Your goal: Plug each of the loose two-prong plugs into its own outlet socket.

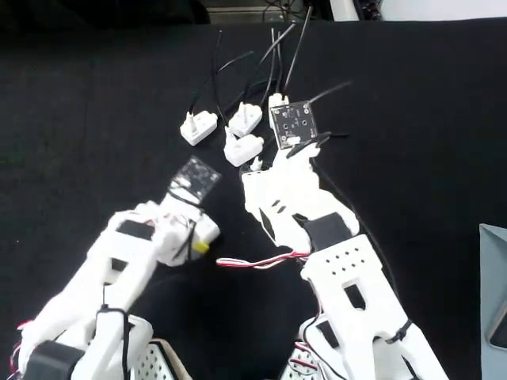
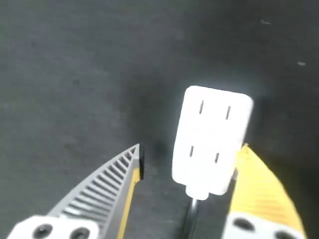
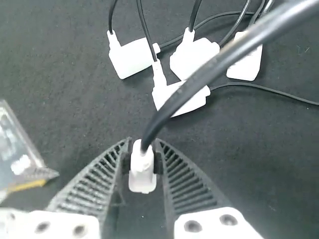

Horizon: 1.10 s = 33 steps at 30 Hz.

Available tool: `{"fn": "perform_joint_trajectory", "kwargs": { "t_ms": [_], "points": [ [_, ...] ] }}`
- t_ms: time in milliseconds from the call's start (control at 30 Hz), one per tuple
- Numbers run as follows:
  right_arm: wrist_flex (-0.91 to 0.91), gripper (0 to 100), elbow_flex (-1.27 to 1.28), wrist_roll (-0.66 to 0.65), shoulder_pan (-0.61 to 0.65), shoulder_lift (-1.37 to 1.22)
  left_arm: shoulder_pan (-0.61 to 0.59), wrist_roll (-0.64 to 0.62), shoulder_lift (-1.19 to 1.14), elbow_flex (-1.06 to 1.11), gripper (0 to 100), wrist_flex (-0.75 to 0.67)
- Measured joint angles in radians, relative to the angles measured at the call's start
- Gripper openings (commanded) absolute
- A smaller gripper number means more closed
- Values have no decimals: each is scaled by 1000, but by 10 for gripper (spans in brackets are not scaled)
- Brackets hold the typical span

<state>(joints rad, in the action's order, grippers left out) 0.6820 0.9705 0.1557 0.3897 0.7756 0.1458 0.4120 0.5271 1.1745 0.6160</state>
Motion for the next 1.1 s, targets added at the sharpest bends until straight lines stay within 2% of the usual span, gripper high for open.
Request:
{"fn": "perform_joint_trajectory", "kwargs": {
  "t_ms": [200,333,600,767,933,1100],
  "points": [
    [0,12,3,0,0,0,-107,11,-26,-35,365,-28],
    [0,12,3,0,0,0,-117,11,-26,-38,367,-15],
    [0,12,15,-37,43,-14,-121,5,-28,-163,364,180],
    [-97,12,41,-101,107,-124,-127,-124,-25,-218,364,269],
    [-184,12,41,-124,166,-239,-149,-198,109,-221,366,322],
    [-195,12,41,-124,227,-252,-272,-245,359,-206,366,367]
  ]
}}
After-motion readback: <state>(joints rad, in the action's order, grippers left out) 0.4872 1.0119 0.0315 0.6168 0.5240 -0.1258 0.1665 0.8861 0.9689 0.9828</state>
